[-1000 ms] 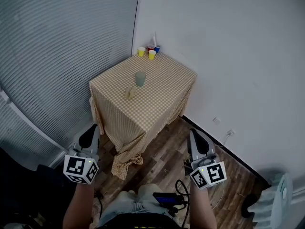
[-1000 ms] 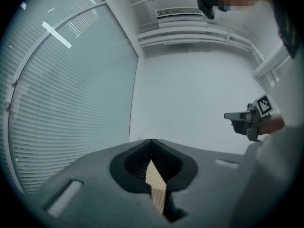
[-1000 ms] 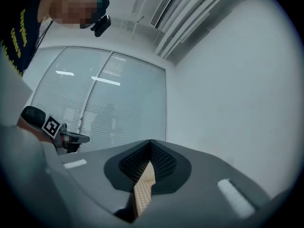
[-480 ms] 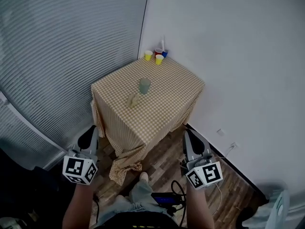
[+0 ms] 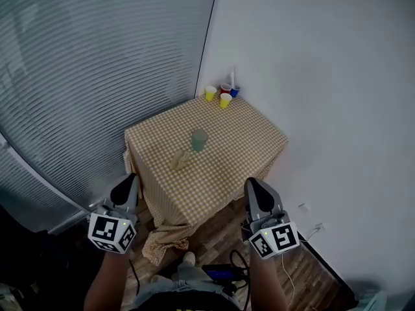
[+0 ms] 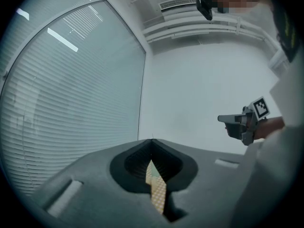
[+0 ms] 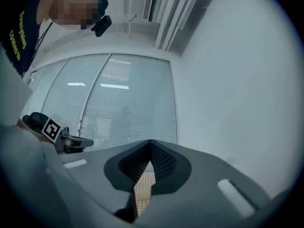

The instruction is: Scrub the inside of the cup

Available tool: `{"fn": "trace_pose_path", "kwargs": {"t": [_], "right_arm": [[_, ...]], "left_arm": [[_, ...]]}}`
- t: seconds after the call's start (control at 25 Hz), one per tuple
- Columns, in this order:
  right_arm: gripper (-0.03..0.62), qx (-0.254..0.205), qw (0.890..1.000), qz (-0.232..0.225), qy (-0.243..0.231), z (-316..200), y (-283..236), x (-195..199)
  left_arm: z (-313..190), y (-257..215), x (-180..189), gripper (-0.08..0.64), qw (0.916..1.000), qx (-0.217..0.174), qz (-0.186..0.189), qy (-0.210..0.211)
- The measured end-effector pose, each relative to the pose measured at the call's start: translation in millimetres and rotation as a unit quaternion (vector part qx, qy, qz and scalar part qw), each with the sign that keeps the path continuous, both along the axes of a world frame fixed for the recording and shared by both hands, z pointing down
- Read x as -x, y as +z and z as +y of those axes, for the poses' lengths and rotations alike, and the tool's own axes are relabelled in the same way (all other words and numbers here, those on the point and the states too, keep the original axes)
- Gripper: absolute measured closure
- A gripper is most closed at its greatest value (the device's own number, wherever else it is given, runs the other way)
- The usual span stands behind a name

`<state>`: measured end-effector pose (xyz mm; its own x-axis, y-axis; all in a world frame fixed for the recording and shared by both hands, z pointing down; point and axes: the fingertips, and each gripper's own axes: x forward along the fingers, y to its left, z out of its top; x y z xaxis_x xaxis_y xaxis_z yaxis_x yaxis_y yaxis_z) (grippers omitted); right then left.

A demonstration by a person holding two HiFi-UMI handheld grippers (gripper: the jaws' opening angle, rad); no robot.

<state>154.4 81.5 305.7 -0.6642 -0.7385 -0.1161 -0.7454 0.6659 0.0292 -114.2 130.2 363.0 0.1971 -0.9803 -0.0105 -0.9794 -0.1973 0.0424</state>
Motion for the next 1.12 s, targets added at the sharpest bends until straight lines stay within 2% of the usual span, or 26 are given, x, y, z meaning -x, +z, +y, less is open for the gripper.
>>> {"fn": "trace_pose_path", "kwargs": {"t": [0.28, 0.52, 0.88, 1.12], "right_arm": [[0.586, 0.015, 0.999, 0.003, -0.034, -45.0, 8.7, -0.9], [0.586, 0.022, 0.999, 0.001, -0.045, -74.6, 13.7, -8.3], [0.586, 0.018, 0.998, -0.007, -0.058, -97.3, 12.8, -9.9], [0.586, 0.02, 0.997, -0.009, -0.07, -111.9, 10.7, 2.8]], "left_arm": [[-27.7, 4.2, -8.8, 0.563, 0.9995, 0.01, 0.003, -0.028], [-48.7, 11.3, -23.2, 0.562, 0.9993, 0.015, 0.007, -0.033], [-65.9, 8.5, -26.4, 0.563, 0.999, 0.012, -0.001, -0.043], [-78.0, 6.9, -22.5, 0.562, 0.9989, 0.014, -0.005, -0.044]]}}
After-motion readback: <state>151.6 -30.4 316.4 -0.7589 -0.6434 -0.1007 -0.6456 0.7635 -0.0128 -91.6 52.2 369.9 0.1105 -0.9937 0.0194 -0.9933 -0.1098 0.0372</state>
